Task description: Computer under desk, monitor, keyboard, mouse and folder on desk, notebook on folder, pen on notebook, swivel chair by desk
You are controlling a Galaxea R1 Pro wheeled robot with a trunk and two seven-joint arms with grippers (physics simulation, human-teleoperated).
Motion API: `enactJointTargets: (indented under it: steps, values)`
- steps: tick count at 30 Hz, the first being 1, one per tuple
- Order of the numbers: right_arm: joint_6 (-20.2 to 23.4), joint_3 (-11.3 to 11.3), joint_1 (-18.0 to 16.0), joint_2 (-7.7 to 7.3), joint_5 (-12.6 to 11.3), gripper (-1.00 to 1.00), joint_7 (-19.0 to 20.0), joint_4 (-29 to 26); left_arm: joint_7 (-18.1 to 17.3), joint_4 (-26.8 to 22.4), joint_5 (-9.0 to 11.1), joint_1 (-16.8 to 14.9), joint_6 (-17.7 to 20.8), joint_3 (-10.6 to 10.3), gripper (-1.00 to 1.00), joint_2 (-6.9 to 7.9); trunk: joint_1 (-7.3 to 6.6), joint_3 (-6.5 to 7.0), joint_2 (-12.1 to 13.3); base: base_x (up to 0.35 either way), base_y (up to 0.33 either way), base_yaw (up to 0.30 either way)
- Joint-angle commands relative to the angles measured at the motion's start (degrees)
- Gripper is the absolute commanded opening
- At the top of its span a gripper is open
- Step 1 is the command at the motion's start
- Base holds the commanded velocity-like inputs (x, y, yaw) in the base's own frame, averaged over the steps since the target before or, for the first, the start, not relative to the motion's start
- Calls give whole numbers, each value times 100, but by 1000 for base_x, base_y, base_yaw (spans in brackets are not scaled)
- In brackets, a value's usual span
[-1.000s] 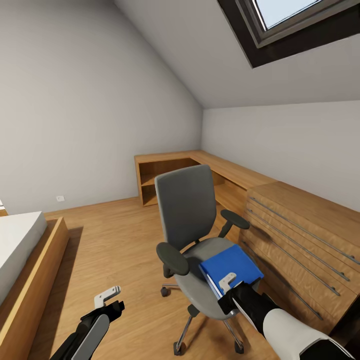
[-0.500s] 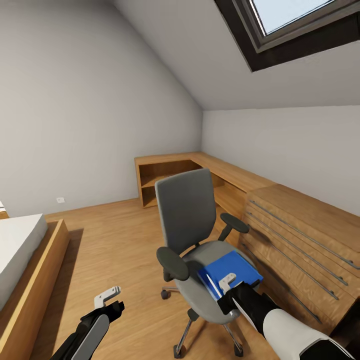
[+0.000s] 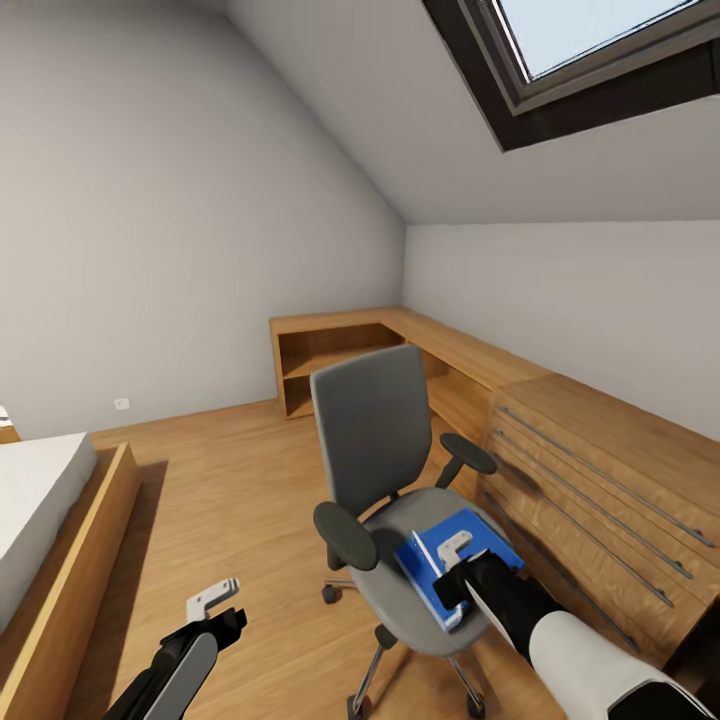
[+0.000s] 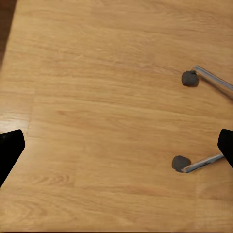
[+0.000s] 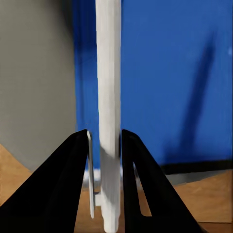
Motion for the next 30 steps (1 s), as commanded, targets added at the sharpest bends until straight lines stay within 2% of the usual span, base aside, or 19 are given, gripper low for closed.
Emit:
enactJointTargets:
  steps: [1,6,7,12,13,17,18,21,22,23,28,29,30]
  values:
    - [33,-5,-1,-21,18,-100,42,-64,47,6,36,-4,8,-20,100,7,-23,12,38,0,0,0]
    - [70,-50,2,-160,-350,-100,41,-355,44,61,24,-4,8,-22,100,7,-133,102,239,0,0,0]
    - [130,-56,2,-246,-509,-100,41,-489,44,69,22,-4,8,-23,100,7,-155,120,279,0,0,0]
    - [421,-63,50,-506,-985,-100,41,-1027,44,83,19,-4,8,-26,100,8,-264,209,479,0,0,0]
    - [567,-64,118,-618,-1175,-100,36,-1346,45,86,19,-4,8,-27,100,8,-286,227,519,0,0,0]
    - [871,-69,376,-848,-1506,-100,14,-2135,45,89,24,-4,8,-28,100,7,-374,299,680,0,0,0]
    - [1029,-80,549,-951,-1639,-100,-8,-2571,45,89,25,-4,8,-28,100,6,-396,317,720,0,0,0]
    - [1271,-171,796,-1080,-1806,-100,-97,-3189,48,90,26,-4,8,-29,100,3,-462,371,840,0,0,0]
    - [1354,-236,867,-1114,-1859,-100,-145,-3376,49,90,26,-4,8,-29,100,3,-484,389,880,0,0,0]
    - [1525,-412,1000,-1162,-1956,-100,-256,-3718,52,90,27,-4,8,-29,100,2,-506,407,920,0,0,0]
    - [1915,-1025,1308,-1219,-2113,-100,-490,-4416,58,95,27,-4,5,-29,100,1,-616,497,1121,0,0,0]
    - [2022,-1278,1432,-1229,-2142,-100,-536,-4662,61,96,27,-4,3,-29,100,0,-638,515,1161,0,0,0]
    - [2062,-1394,1494,-1233,-2153,-100,-552,-4779,63,99,27,-4,2,-29,100,0,-660,533,1201,0,0,0]
